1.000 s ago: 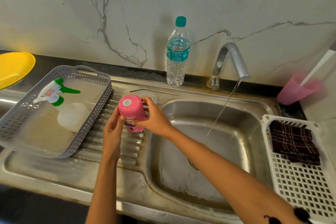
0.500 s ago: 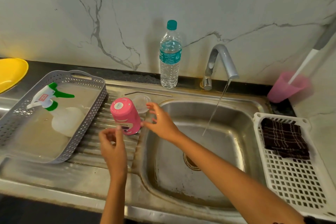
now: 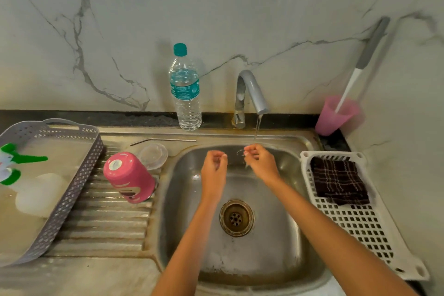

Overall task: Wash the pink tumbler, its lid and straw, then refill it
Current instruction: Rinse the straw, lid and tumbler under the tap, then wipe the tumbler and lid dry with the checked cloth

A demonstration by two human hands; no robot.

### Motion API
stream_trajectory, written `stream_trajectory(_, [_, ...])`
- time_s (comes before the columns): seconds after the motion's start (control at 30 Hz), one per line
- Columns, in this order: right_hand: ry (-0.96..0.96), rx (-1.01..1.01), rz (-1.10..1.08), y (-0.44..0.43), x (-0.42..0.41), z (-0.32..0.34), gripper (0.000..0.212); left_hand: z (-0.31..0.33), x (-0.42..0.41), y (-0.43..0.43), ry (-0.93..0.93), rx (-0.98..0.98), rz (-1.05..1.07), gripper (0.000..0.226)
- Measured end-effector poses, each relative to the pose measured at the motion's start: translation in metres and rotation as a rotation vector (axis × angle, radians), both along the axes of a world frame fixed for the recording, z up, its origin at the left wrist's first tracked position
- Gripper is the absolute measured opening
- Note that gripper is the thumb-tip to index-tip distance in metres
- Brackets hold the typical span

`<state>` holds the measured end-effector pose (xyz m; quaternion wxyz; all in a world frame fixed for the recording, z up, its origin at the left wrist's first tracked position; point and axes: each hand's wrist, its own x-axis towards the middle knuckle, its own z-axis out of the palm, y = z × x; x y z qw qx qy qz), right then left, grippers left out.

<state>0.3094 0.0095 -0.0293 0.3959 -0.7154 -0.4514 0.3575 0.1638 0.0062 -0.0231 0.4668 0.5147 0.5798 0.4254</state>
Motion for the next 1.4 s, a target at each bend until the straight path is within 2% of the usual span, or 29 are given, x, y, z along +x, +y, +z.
stream_trajectory(0.1, [0.082,0.005,-0.001,0.014,0.016,0.012,0.008,-0.006,0.013,0.018,-0.006,-0.030,-0.005,0.003])
stream_trajectory(0.2, [0.073,0.051,0.032,0.038,0.026,0.036,0.010,-0.008,0.019,0.032,0.015,-0.055,-0.002,0.003])
stream_trajectory(0.33, [0.086,0.091,0.012,0.076,0.031,0.051,0.031,-0.011,0.021,0.045,0.024,-0.078,0.022,0.004])
stream_trajectory(0.63, [0.072,0.017,0.229,0.096,0.035,0.053,0.034,-0.018,0.026,0.051,0.036,-0.082,0.014,0.006])
stream_trajectory(0.8, [0.154,0.029,0.204,0.095,0.030,0.061,0.029,-0.016,0.030,0.049,0.018,-0.097,-0.004,0.005])
stream_trajectory(0.93, [0.168,0.015,0.152,0.093,0.034,0.057,0.035,-0.016,0.023,0.050,0.021,-0.093,0.011,0.007])
stream_trajectory(1.2, [0.317,-0.002,0.026,0.083,0.029,0.041,0.036,-0.019,0.016,0.047,0.025,-0.092,0.017,0.008])
stream_trajectory(1.3, [0.273,0.039,0.053,0.060,0.021,0.035,0.033,-0.021,0.013,0.044,0.042,-0.089,0.001,0.006])
stream_trajectory(1.4, [0.102,-0.004,0.117,0.030,0.011,0.017,0.037,-0.019,0.002,0.033,0.060,-0.062,-0.003,0.006])
